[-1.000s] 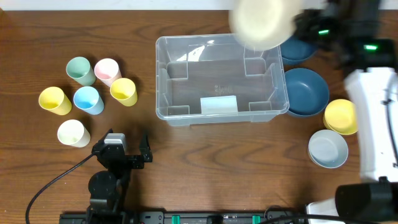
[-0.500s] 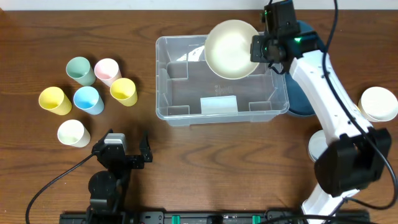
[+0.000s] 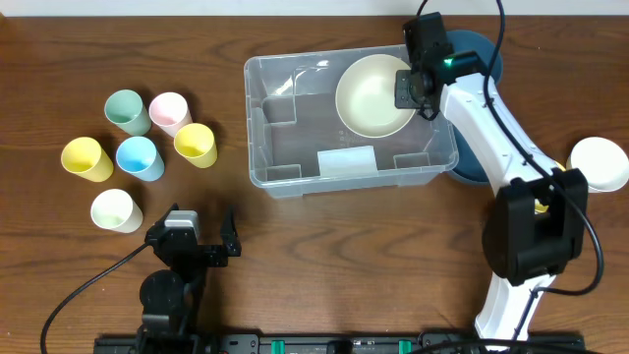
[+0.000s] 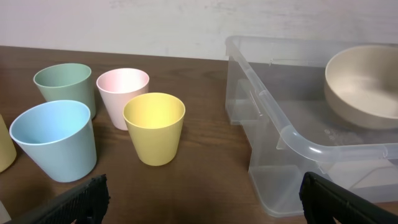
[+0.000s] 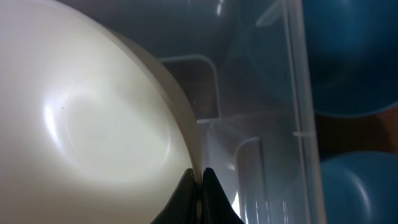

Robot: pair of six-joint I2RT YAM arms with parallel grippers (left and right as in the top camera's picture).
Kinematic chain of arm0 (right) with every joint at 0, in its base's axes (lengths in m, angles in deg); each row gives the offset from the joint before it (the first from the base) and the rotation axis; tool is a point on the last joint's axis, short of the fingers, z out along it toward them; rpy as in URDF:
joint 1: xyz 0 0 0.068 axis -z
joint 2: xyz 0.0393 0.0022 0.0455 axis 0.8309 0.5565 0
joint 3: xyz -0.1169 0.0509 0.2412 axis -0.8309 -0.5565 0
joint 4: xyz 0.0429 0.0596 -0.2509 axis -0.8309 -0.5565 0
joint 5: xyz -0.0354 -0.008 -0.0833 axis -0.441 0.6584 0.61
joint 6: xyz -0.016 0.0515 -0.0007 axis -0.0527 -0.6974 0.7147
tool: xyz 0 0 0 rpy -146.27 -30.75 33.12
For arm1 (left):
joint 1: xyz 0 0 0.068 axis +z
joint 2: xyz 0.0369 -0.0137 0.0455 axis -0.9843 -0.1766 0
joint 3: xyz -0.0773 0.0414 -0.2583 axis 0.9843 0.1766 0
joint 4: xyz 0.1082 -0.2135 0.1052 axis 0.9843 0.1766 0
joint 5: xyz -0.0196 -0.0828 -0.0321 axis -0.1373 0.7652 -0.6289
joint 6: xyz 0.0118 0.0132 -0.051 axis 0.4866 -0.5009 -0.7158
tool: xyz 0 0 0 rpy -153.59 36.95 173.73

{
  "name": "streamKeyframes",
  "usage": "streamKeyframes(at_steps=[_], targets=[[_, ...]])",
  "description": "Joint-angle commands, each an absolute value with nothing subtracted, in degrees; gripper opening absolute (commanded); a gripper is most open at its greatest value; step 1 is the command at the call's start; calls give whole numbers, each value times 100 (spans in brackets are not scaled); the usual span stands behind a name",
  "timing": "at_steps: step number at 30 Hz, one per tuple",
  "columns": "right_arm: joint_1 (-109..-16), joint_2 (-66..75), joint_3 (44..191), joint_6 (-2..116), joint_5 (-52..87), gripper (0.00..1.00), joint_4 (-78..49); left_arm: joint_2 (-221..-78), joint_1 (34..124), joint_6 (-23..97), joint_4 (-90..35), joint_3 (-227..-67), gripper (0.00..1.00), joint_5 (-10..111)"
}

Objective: Pack container
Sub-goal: 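Lift the beige bowl with the right gripper and lower it into the container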

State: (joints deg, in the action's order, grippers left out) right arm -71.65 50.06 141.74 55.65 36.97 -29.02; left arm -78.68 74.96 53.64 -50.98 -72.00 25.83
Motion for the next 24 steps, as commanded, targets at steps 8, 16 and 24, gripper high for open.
streamKeyframes(at_steps=[8,16,24], targets=[[-7115,5224,14169,5657,3913,36,-2705,-7833,7531,5439,-4891,-7117,98,2645],[-7115,5019,14241,5675,3775,42,-2664,-7833,7531,5439,-4891,-7117,98,2645],[-6986,4037,14294,5666,3773,49,-2640,-7833,7531,5439,-4891,-7117,98,2645]])
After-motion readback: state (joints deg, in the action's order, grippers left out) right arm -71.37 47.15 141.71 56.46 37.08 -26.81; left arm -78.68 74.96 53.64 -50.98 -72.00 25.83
